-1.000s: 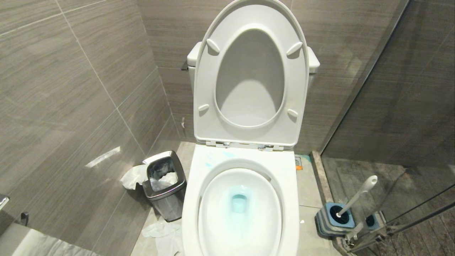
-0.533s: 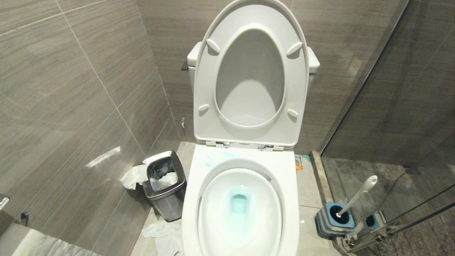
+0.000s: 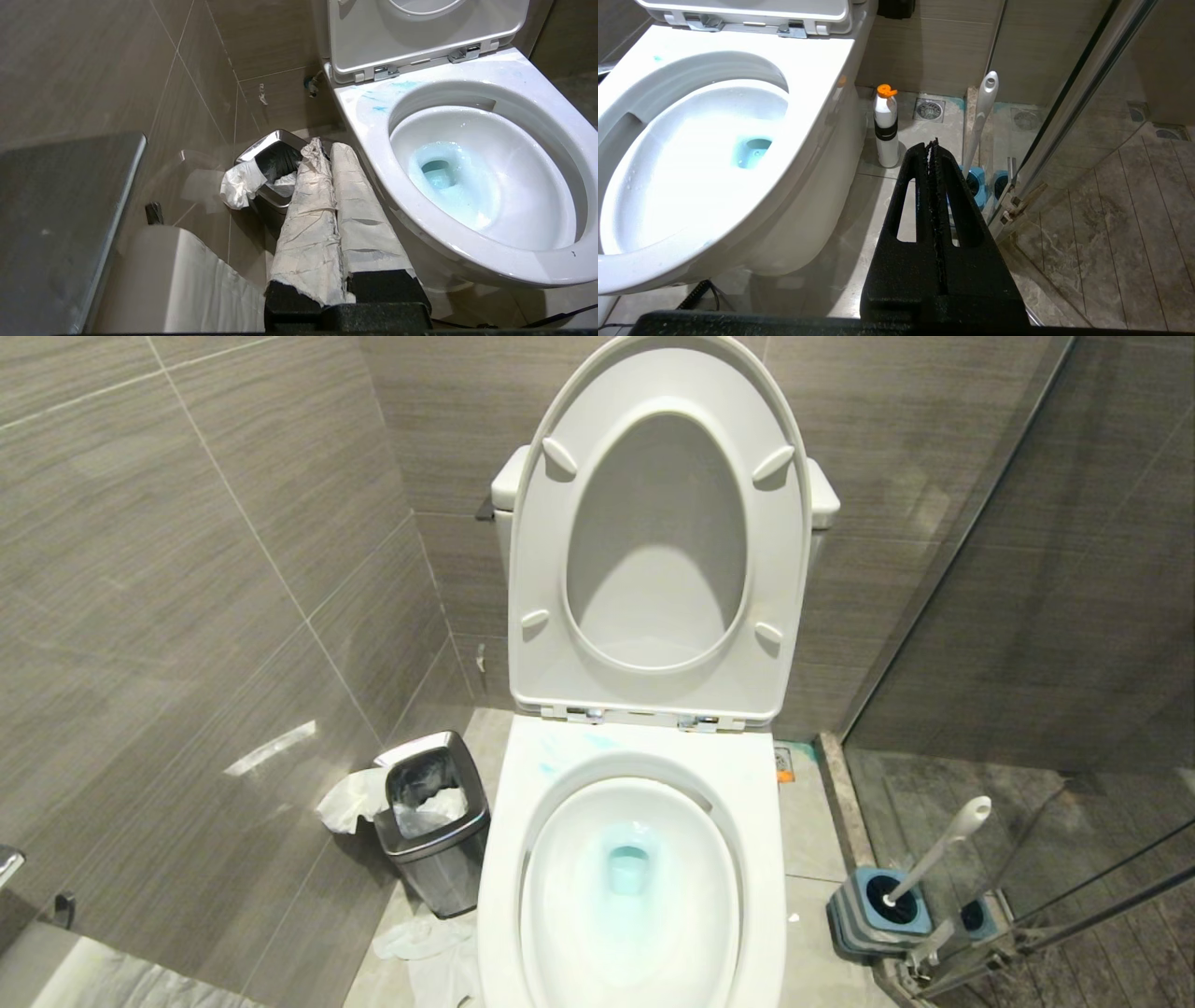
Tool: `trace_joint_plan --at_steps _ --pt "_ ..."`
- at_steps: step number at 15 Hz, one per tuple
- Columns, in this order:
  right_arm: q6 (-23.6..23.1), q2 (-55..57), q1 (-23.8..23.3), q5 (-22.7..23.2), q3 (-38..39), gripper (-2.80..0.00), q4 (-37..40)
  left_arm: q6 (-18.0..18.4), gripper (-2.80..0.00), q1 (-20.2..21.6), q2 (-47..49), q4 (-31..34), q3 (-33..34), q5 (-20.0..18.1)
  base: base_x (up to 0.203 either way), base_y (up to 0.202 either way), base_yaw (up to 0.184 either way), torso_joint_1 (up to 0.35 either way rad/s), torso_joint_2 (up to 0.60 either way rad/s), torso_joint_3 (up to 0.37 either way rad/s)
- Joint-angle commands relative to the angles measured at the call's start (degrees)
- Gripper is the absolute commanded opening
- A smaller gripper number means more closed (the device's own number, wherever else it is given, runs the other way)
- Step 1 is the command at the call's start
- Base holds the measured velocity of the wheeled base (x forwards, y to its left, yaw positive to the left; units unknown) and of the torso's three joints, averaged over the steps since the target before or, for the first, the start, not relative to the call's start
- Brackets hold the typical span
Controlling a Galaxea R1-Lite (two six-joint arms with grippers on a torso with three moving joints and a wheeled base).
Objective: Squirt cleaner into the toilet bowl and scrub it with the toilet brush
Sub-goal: Flush the toilet
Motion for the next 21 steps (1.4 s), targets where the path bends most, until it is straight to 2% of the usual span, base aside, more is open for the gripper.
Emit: trace_joint_plan --at_steps 1,5,10,14,18,21 --pt "0.04 0.02 0.02 0.00 0.01 -2.80 0.02 0.66 -2.80 0.00 8.72 -0.20 -4.70 0.01 0.000 0.000 0.000 0.000 0.00 0.000" --pt "0.04 0.02 0.02 0.00 0.01 -2.80 0.02 0.90 -2.80 -0.05 22.87 -1.17 -14.83 0.16 0.000 0.000 0.000 0.000 0.00 0.000" --pt "0.04 0.02 0.02 0.00 0.01 -2.80 0.02 -0.38 -2.80 -0.30 44.74 -8.63 -28.70 0.12 0.000 0.000 0.000 0.000 0.00 0.000" --pt "0.04 0.02 0.02 0.00 0.01 -2.80 0.02 -4.25 -2.80 -2.98 62.40 -13.51 -48.91 0.60 0.000 0.000 0.000 0.000 0.00 0.000" --pt "0.04 0.02 0.02 0.00 0.01 -2.80 0.02 -6.86 -2.80 -5.95 77.21 -14.45 -67.44 3.43 0.000 0.000 0.000 0.000 0.00 0.000" --pt "0.04 0.02 0.02 0.00 0.01 -2.80 0.02 -7.94 -2.80 -8.48 85.75 -14.56 -79.22 3.63 0.000 0.000 0.000 0.000 0.00 0.000"
